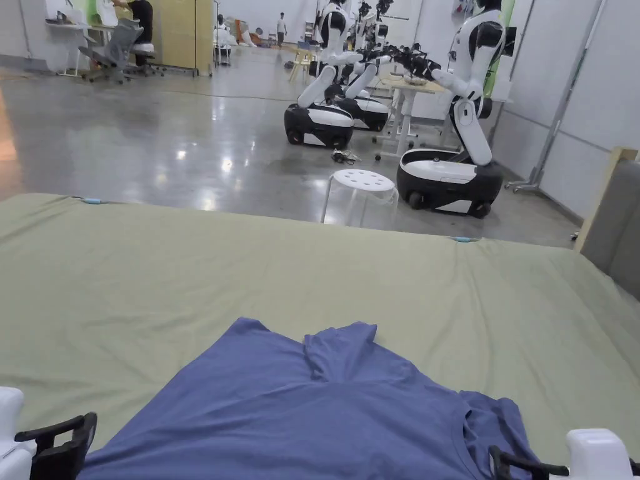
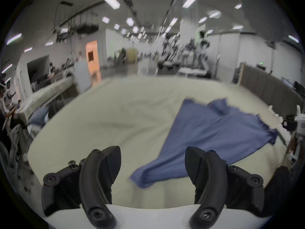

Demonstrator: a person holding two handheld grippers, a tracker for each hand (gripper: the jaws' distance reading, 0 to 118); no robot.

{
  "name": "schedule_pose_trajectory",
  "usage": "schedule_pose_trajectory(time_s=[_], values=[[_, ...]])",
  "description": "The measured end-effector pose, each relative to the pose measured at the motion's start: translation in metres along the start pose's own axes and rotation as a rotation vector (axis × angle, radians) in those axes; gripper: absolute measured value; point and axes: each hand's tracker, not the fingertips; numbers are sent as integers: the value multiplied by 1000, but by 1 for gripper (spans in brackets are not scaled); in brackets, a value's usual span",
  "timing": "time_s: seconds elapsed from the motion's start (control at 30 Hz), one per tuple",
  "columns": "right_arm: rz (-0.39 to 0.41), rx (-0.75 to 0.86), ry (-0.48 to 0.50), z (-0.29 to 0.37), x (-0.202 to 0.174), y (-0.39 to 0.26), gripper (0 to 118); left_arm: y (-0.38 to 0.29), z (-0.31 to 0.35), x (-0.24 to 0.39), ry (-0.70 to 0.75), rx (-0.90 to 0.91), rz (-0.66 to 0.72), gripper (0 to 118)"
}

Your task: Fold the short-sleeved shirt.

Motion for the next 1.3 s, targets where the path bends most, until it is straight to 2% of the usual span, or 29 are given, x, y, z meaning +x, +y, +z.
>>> schedule_pose_trajectory(time_s=[0.1, 0.13, 0.17, 0.2, 0.23, 0.27, 0.3, 0.37, 0.43, 0.53, 0.6, 0.67, 0.7, 0.73, 0.77, 0.8, 1.03, 1.07, 1.1, 1.13, 1.17, 1.2, 1.27, 1.3], values=[[-76, 175, 48, 28, -36, 24, 115, 15, 30, 37, 12, 183, -90, 81], [-101, 203, 59, 33, -45, 27, 111, 16, 34, 48, 41, 212, -114, 79], [-131, 229, 102, 37, -53, 30, 100, 15, 37, 60, 78, 223, -149, 76], [-146, 246, 109, 38, -62, 29, 70, 10, 37, 62, 92, 221, -154, 59], [-133, 249, 93, 37, -69, 27, 10, 8, 38, 65, 76, 218, -144, 11], [-99, 256, 55, 34, -78, 27, 0, 5, 36, 66, 61, 214, -128, 4], [-63, 275, 26, 33, -84, 23, 0, 4, 34, 68, 63, 204, -106, 4], [-79, 246, 112, 28, -86, 21, 0, 3, 29, 41, 3, 142, -78, 4], [-76, 233, 96, 26, -90, 18, 0, 1, 27, 22, 32, 147, -77, 4], [-81, 210, 102, 23, -88, 18, 0, -8, 15, -23, 79, 64, -18, 4], [-94, 202, 100, 20, -87, 15, 0, -23, -4, -52, 103, -108, 1, 4], [-100, 188, 99, 15, -88, 13, 0, -42, -21, -80, 105, -200, 19, 5], [-112, 167, 108, 11, -89, 12, 0, -52, -29, -92, 77, -267, 30, 14], [-119, 148, 120, 7, -91, 10, 0, -59, -37, -88, 43, -327, 32, 51], [-117, 133, 127, 1, -93, 12, 0, -67, -46, -95, 6, -392, 38, 77], [-112, 124, 130, -2, -96, 11, 0, -73, -51, -97, -9, -384, 43, 83], [-89, 75, 153, -17, -119, 16, 0, -90, -122, -78, 1, -405, -24, 82], [-83, 68, 150, -20, -120, 16, 0, -92, -130, -77, -12, -425, -41, 76], [-77, 59, 145, -22, -120, 16, 0, -93, -134, -76, -24, -437, -43, 53], [-73, 50, 140, -24, -120, 17, 0, -94, -136, -75, -67, -455, -32, 15], [-66, 43, 133, -26, -118, 19, 0, -93, -133, -71, -84, -433, -10, 11], [-63, 37, 131, -30, -115, 21, 0, -92, -129, -67, -34, -414, -66, 6], [-99, -22, 155, -41, -106, 27, 0, -91, -120, -70, -77, -402, -40, 6], [-112, -55, 158, -49, -101, 31, 0, -87, -109, -72, -77, -323, -8, 6]])
